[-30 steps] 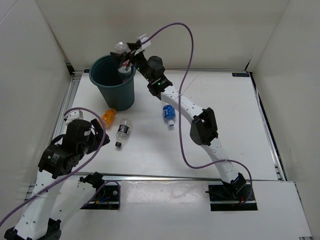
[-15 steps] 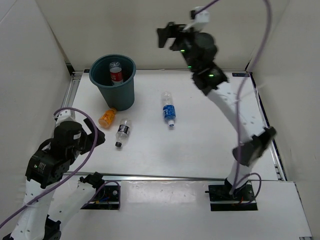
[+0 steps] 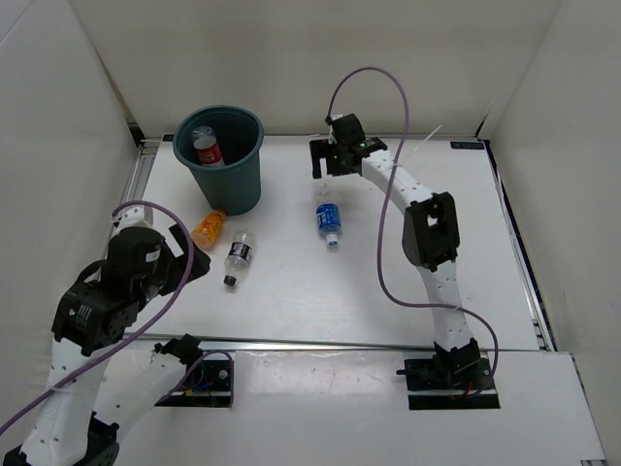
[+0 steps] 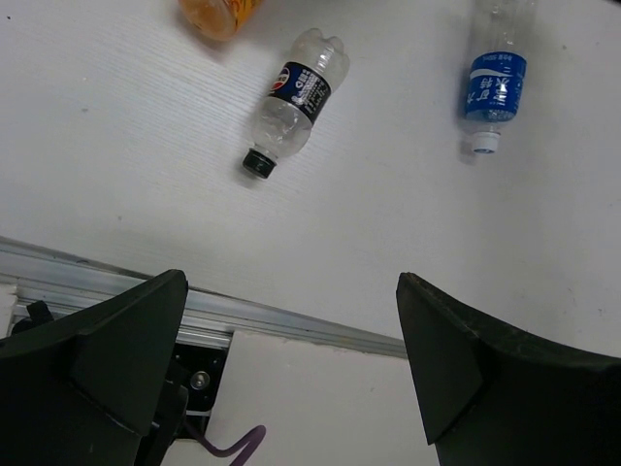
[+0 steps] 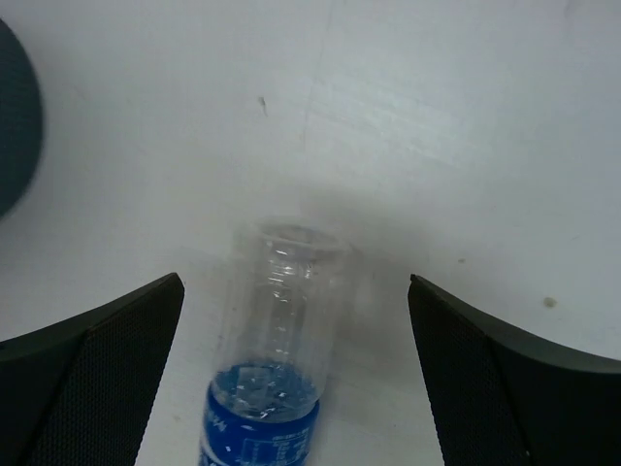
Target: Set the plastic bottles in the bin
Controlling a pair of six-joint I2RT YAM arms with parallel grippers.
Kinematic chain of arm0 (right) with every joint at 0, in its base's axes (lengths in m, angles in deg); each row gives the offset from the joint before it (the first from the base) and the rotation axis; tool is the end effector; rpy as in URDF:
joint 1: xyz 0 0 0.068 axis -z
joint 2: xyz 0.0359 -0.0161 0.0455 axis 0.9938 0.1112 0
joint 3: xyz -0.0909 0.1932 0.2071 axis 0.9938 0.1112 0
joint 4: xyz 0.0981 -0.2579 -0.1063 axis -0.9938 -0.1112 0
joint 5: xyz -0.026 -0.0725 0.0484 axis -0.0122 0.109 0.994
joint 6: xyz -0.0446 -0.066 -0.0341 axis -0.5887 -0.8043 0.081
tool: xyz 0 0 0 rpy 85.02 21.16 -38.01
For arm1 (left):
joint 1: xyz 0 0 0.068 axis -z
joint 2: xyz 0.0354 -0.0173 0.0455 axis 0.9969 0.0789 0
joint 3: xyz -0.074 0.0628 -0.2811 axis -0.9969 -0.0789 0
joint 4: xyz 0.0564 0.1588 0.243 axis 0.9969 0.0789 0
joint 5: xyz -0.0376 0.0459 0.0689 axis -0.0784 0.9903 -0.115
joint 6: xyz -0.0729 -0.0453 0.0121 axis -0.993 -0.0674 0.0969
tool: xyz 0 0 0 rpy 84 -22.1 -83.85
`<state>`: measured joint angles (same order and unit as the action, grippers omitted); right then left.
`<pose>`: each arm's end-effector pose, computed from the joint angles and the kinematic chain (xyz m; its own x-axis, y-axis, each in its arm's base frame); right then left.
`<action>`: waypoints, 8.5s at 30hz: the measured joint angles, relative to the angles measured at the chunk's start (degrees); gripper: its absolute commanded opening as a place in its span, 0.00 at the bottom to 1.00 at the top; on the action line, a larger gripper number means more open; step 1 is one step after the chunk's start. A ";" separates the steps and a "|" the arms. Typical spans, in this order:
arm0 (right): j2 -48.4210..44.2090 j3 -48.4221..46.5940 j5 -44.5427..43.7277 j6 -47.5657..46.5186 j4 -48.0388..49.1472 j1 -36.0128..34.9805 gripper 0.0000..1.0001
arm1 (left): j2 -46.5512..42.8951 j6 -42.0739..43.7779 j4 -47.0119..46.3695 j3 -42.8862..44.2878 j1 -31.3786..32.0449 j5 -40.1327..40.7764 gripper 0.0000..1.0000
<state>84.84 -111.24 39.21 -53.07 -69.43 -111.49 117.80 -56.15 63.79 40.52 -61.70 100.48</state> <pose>0.5459 0.2838 0.2670 -0.6028 -0.0948 -0.7922 -0.3138 0.9411 0.1262 0.1109 -0.0256 0.4053 -0.6213 -0.4093 -0.6682 -0.2601 0.9121 -0.3169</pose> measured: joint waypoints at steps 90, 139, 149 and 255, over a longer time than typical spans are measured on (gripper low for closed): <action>14.80 -16.79 -2.03 -7.28 67.43 -18.78 0.22 | 5.01 7.85 -0.11 2.08 0.00 -0.85 1.00; -97.94 76.52 -16.52 17.05 -3.54 -17.79 1.00 | 44.68 24.06 -18.47 3.19 1.11 -6.12 1.00; -101.04 86.75 -6.43 15.21 -4.98 -17.79 1.00 | 52.92 24.00 -26.56 -2.78 2.97 -4.63 1.00; -110.84 83.60 4.24 19.30 -11.56 -17.79 1.00 | 25.35 42.21 -51.63 -6.10 -14.14 -4.74 1.00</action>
<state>-26.00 -27.64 43.45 -33.77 -80.99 -129.28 143.15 -13.95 12.17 34.42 -75.84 95.74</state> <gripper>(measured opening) 0.998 0.998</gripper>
